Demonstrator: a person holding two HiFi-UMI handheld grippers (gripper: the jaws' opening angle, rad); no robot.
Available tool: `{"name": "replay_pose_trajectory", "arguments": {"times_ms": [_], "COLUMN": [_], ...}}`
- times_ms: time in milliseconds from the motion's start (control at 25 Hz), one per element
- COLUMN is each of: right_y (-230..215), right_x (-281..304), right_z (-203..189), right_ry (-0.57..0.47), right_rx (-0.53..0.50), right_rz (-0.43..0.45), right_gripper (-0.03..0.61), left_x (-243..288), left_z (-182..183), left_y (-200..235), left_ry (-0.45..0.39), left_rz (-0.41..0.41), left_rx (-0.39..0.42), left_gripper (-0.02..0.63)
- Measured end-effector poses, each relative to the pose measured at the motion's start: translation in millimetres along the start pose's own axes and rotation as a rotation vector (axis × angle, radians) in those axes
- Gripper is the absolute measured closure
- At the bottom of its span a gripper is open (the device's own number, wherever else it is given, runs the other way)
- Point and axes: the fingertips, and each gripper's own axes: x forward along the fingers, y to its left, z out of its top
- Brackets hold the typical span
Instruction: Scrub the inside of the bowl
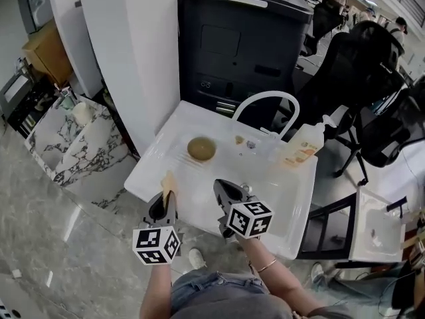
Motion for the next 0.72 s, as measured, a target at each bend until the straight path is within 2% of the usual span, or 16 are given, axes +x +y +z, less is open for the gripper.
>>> {"name": "replay_pose_trajectory", "arguments": {"times_ms": [320, 720], "right_y": [-29.9, -52.7], "right_x": [21.2, 45.0], "right_z": [8.0, 10.7], "right_ry": [0.017, 0.056], "right_rx": [0.046, 0.047], "right_rz": [-0.09, -0.124], "right_gripper": [0.568, 0.568], "left_x": [36.1, 63.1], "left_z": [1.8, 1.7], "left_y": [9.3, 19.3], "left_ry": [0.035, 0.074], "left_rz": [-0.069, -0.114], "left_rx": [0.008, 0.023], "left_gripper": [0.568, 0.568]}}
